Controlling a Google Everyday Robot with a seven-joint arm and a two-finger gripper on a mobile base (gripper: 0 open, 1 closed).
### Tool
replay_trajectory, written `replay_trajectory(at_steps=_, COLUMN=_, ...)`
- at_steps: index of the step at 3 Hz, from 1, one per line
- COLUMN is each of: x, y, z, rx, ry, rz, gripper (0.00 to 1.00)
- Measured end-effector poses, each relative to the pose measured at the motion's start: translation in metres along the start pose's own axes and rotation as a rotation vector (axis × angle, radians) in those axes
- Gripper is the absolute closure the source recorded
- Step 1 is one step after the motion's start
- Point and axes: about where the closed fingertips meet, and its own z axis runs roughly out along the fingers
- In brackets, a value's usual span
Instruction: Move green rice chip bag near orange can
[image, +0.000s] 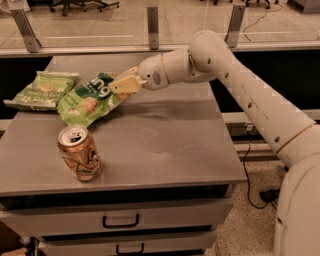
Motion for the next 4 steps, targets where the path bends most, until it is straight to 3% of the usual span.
replay_trajectory(at_steps=1, x=0.017, y=0.024, z=-0.007, rx=-0.044, ry=0.039, rz=0.025, gripper=1.00)
replay_trajectory(at_steps=2, x=0.033, y=0.035, z=-0.018, rx=-0.051, ry=0.082, rz=0.055, gripper=0.83)
replay_trajectory(at_steps=4, x=0.049, y=0.042, z=-0.030, rx=-0.058, ry=0.134, rz=0.081, gripper=0.35)
